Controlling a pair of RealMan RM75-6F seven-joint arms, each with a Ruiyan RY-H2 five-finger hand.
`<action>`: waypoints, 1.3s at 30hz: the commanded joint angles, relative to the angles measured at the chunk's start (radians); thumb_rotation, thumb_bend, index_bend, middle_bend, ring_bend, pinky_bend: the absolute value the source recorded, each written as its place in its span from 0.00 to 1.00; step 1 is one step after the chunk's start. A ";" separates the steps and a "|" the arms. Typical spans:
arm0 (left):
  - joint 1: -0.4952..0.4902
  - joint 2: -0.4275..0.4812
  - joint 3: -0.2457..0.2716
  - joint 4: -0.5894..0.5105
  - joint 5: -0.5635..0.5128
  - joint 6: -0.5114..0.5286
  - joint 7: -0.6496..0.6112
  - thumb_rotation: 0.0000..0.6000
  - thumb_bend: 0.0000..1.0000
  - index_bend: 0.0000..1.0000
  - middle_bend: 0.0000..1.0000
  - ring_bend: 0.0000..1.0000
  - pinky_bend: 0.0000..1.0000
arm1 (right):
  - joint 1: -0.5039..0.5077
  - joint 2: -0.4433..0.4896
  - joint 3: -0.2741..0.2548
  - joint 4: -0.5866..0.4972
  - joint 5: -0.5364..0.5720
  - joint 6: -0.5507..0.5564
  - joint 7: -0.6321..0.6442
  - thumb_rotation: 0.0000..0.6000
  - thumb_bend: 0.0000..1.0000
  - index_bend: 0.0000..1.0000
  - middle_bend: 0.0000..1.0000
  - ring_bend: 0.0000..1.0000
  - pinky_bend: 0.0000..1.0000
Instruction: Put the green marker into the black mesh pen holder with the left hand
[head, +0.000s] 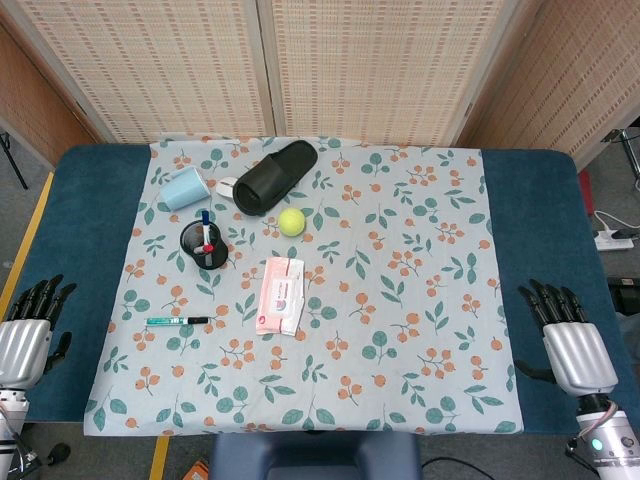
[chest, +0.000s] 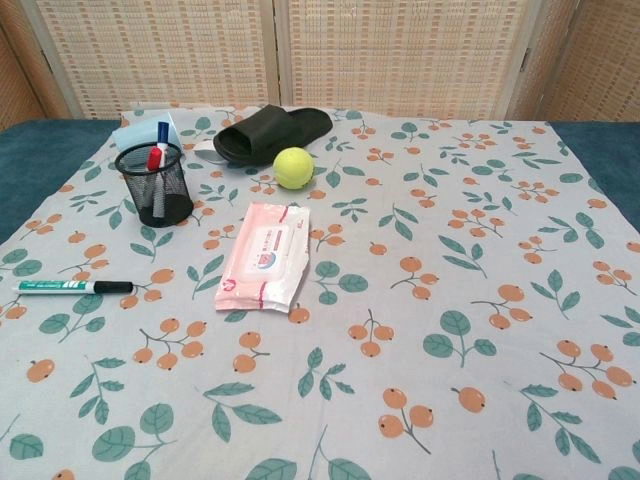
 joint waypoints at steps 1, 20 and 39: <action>0.000 0.001 -0.001 -0.002 -0.001 0.002 0.002 1.00 0.41 0.12 0.01 0.00 0.09 | 0.002 0.000 0.000 -0.002 0.004 -0.004 -0.004 1.00 0.00 0.07 0.00 0.01 0.00; -0.001 -0.005 0.000 -0.025 0.005 0.011 0.023 1.00 0.41 0.12 0.01 0.00 0.09 | -0.005 0.010 -0.003 -0.007 -0.005 0.009 0.014 1.00 0.00 0.07 0.00 0.01 0.00; -0.156 -0.285 -0.071 -0.256 -0.170 -0.078 0.529 1.00 0.41 0.15 0.10 0.02 0.10 | -0.004 0.039 -0.006 0.008 -0.019 -0.004 0.107 1.00 0.00 0.08 0.00 0.01 0.00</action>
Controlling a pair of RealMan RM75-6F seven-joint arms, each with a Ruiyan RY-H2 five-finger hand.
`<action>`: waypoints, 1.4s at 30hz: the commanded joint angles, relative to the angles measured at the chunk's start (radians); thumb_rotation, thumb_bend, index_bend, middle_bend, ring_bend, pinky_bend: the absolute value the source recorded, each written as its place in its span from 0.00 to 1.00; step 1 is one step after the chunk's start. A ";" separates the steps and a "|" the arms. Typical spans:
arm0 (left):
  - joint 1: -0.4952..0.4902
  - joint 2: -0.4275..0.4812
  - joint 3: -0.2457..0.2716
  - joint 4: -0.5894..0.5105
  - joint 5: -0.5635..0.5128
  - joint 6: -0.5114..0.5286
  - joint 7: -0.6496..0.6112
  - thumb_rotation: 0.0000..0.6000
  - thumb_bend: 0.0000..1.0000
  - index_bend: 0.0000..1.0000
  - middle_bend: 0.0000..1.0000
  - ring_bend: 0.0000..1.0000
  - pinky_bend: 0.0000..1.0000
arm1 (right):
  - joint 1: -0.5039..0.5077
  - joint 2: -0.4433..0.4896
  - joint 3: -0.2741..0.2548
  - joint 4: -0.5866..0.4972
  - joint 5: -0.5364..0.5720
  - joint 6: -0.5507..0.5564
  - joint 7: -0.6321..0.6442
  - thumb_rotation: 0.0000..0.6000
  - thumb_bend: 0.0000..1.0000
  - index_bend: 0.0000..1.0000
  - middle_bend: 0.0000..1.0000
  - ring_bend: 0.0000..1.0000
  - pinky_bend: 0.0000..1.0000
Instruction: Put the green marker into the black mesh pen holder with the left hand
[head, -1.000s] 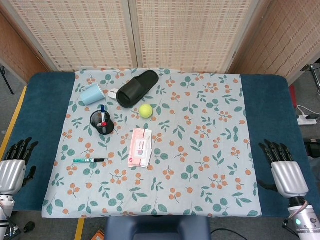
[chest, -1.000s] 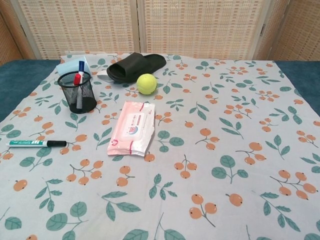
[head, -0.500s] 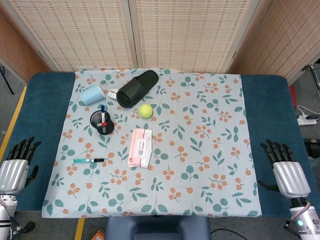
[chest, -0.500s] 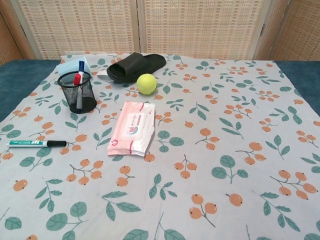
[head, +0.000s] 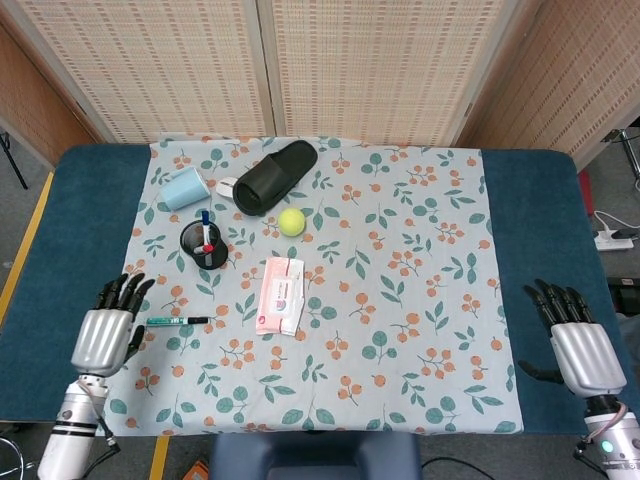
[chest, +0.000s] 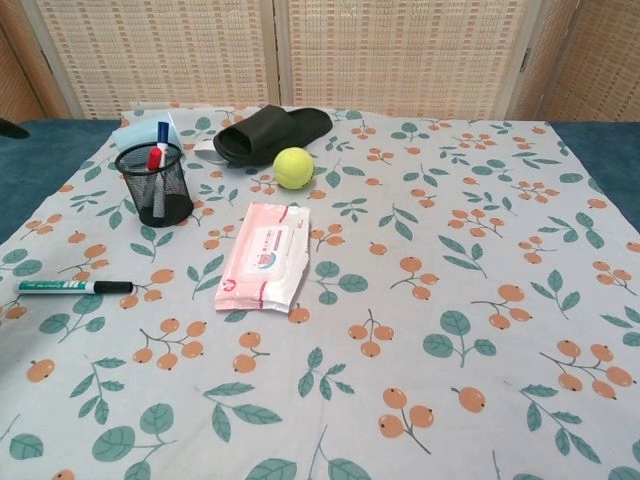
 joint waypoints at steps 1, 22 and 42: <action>-0.049 -0.117 -0.029 0.007 -0.070 -0.009 0.102 1.00 0.41 0.15 0.11 0.03 0.10 | 0.002 0.004 0.000 0.005 -0.002 -0.004 0.014 1.00 0.00 0.08 0.00 0.01 0.00; -0.099 -0.456 -0.057 0.404 -0.241 0.021 0.162 1.00 0.41 0.28 0.29 0.10 0.15 | -0.002 0.027 0.001 0.015 -0.008 -0.005 0.082 1.00 0.00 0.09 0.00 0.01 0.00; -0.099 -0.569 -0.041 0.565 -0.261 -0.003 0.161 1.00 0.41 0.38 0.39 0.10 0.15 | 0.002 0.032 0.006 0.019 0.013 -0.017 0.097 1.00 0.00 0.08 0.00 0.01 0.00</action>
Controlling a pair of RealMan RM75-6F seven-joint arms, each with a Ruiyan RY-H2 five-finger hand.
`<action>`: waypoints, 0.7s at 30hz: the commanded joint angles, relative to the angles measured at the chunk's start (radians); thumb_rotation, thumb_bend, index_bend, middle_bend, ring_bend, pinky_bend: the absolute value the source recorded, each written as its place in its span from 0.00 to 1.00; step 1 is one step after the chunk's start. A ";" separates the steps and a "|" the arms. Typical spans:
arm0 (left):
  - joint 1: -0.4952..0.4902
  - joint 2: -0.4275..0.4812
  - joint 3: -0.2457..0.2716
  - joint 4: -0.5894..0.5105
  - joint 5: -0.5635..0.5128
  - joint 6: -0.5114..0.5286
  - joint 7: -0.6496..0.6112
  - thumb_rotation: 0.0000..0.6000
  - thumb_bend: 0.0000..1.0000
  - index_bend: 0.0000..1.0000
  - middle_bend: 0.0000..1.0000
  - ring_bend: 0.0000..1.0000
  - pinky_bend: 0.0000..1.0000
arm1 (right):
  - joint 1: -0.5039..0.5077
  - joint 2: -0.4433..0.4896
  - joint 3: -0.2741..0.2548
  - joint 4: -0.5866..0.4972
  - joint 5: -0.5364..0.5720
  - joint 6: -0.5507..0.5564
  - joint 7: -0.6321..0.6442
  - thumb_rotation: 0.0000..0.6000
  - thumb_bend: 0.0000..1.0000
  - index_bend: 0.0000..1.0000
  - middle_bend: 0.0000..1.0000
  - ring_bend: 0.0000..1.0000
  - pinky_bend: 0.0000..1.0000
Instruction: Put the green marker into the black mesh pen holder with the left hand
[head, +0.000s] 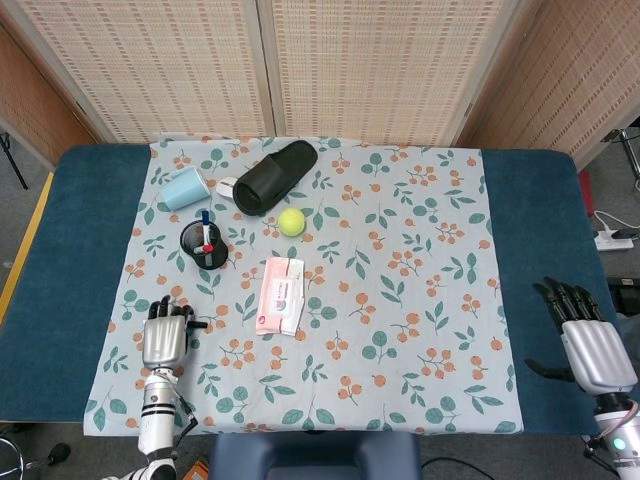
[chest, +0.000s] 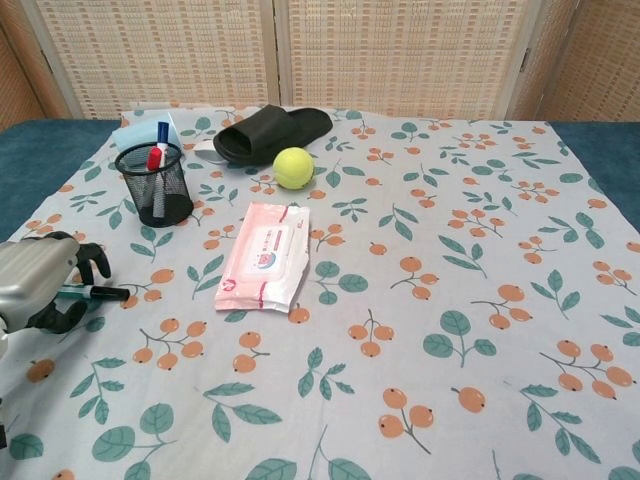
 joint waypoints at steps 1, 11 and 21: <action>-0.004 -0.016 0.001 0.023 -0.002 -0.011 -0.001 1.00 0.41 0.38 0.39 0.10 0.15 | 0.001 0.001 0.001 0.002 0.001 -0.002 0.003 1.00 0.00 0.08 0.00 0.01 0.00; -0.007 -0.030 -0.004 0.060 0.025 -0.004 -0.021 1.00 0.41 0.42 0.49 0.16 0.16 | 0.007 -0.001 0.003 0.006 0.012 -0.016 0.003 1.00 0.00 0.09 0.00 0.01 0.00; 0.000 -0.010 -0.007 0.046 0.058 0.014 -0.045 1.00 0.41 0.46 0.55 0.20 0.17 | 0.011 -0.004 0.002 0.004 0.016 -0.022 -0.003 1.00 0.00 0.11 0.00 0.01 0.00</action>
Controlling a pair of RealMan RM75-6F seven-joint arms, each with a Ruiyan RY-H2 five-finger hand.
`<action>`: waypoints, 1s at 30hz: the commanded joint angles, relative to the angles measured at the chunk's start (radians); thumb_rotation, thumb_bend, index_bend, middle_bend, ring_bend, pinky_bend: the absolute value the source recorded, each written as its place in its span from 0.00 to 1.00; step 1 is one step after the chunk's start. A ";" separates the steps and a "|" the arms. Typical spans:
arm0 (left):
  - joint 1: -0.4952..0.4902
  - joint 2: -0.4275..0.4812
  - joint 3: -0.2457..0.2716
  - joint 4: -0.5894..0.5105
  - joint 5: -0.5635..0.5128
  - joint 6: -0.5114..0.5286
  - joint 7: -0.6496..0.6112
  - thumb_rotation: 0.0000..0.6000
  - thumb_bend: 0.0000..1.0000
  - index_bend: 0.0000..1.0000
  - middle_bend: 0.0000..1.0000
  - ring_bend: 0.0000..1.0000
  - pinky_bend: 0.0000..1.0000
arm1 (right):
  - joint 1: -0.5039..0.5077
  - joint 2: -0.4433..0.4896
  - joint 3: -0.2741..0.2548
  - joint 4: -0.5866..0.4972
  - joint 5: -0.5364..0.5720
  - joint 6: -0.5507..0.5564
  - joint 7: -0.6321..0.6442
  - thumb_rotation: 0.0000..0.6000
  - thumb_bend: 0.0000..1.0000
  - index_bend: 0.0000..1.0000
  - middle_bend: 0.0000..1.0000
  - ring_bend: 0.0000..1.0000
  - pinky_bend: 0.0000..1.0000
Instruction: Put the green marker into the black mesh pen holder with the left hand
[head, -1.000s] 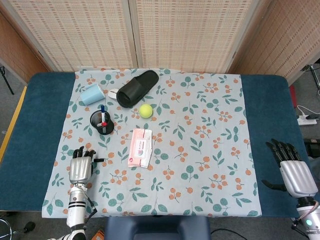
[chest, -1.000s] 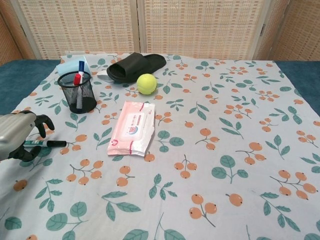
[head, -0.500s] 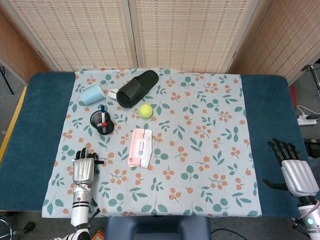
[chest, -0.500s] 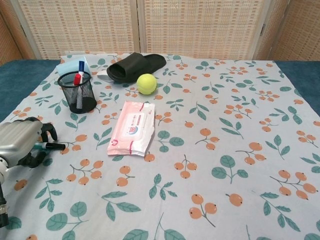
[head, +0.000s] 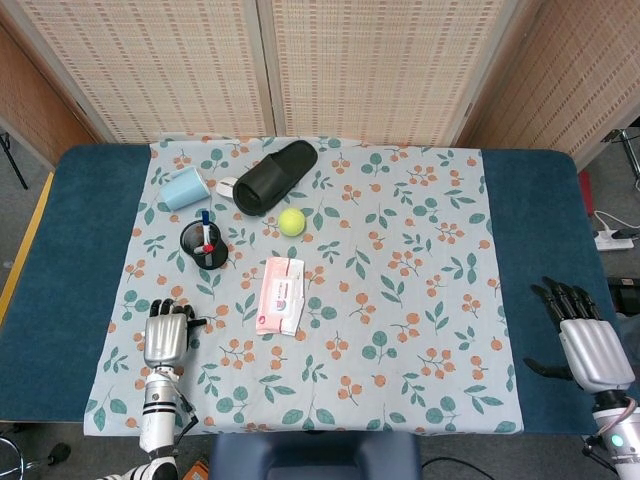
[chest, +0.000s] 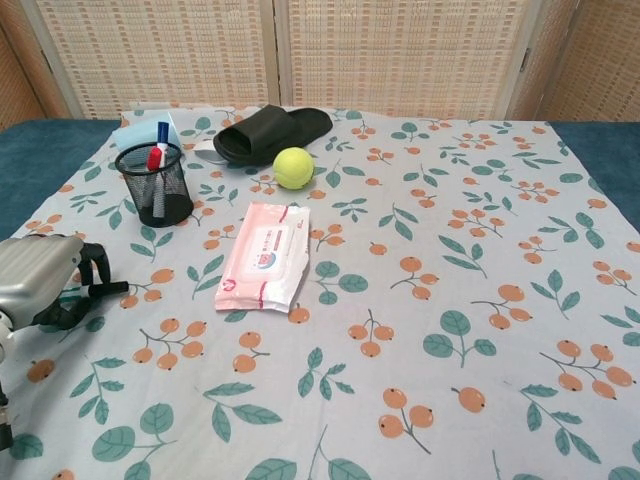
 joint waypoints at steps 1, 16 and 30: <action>0.001 0.013 -0.002 -0.015 0.021 0.016 -0.012 1.00 0.41 0.46 0.55 0.20 0.17 | 0.001 0.000 0.000 -0.001 0.002 -0.001 -0.001 1.00 0.00 0.11 0.00 0.01 0.00; -0.070 0.499 -0.287 -0.466 0.110 -0.051 -0.418 1.00 0.41 0.46 0.55 0.22 0.21 | -0.005 0.002 0.007 0.018 -0.008 0.019 0.038 1.00 0.00 0.11 0.00 0.01 0.00; -0.296 0.510 -0.340 -0.155 0.029 -0.388 -0.757 1.00 0.41 0.46 0.55 0.22 0.21 | -0.015 -0.006 0.018 0.001 0.027 0.042 -0.016 1.00 0.00 0.11 0.00 0.01 0.00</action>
